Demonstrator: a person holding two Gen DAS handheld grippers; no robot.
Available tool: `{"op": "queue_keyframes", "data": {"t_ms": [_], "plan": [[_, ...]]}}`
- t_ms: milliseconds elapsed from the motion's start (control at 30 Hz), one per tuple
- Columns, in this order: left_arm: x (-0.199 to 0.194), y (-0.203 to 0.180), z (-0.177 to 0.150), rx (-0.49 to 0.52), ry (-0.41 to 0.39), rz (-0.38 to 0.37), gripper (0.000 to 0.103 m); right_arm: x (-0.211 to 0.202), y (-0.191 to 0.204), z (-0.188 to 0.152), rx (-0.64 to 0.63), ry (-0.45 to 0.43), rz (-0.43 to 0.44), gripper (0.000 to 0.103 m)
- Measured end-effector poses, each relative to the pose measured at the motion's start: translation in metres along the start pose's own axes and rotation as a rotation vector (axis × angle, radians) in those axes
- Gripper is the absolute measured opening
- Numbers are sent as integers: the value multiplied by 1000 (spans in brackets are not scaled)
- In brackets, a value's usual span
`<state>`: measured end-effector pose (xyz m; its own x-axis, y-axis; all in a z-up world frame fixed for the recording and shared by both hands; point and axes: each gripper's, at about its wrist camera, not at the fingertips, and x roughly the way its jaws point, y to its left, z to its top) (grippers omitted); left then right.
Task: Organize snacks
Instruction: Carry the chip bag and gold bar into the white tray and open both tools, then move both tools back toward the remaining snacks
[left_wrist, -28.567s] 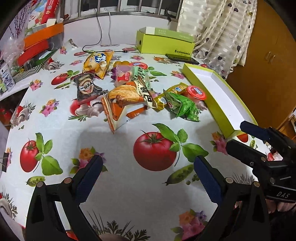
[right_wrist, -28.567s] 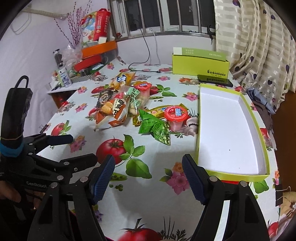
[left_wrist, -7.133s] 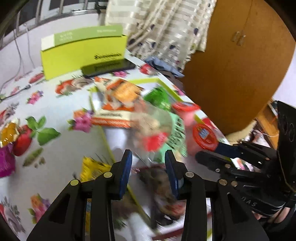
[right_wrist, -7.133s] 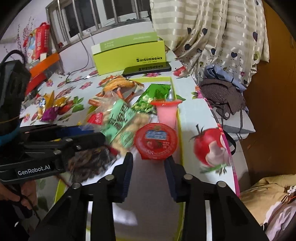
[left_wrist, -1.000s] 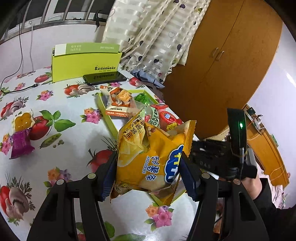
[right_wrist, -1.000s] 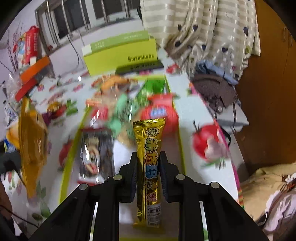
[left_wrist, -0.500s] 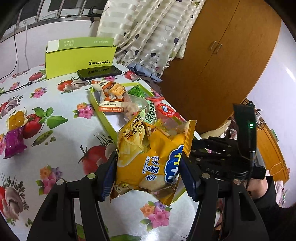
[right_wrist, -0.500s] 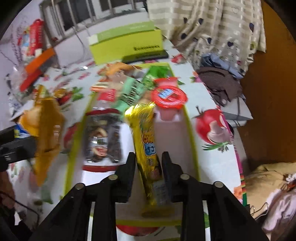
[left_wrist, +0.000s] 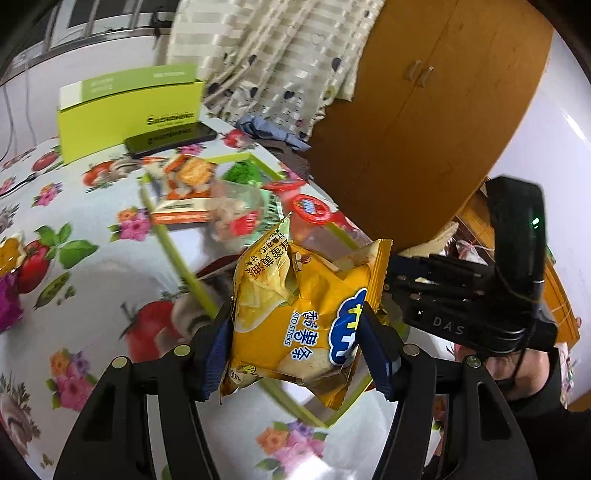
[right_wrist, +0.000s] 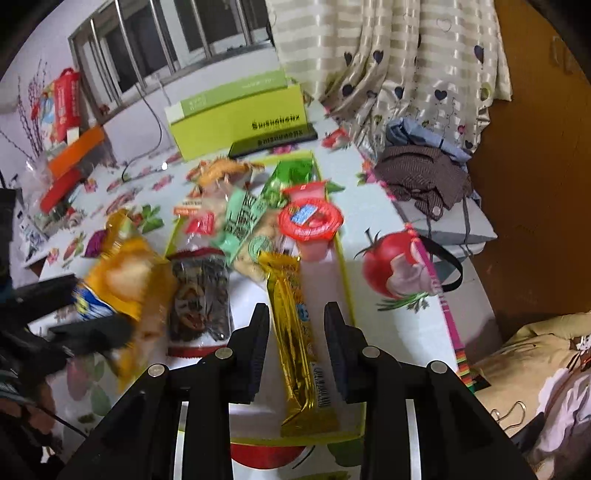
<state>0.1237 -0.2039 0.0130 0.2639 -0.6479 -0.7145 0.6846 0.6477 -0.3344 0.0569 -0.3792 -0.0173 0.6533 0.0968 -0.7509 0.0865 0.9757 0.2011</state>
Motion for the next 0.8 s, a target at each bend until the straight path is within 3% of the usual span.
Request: {"op": "queue_keyframes", "data": {"t_ms": [233,500,633,800], "plan": [[23,-15,-2,66,52,-33,68,-7,-9,0,22,-10,-32,29],[6,-10,-6,55,-9,-28,71,-25,-17,3,53,-61,-69,29],[-17,0,-7,19,-66,6,71,-36,-2,4,19,-86,-24,29],[-33,24,-14,-68,-65,73,71,-33,33,-5,-78,-63,65,29]]}}
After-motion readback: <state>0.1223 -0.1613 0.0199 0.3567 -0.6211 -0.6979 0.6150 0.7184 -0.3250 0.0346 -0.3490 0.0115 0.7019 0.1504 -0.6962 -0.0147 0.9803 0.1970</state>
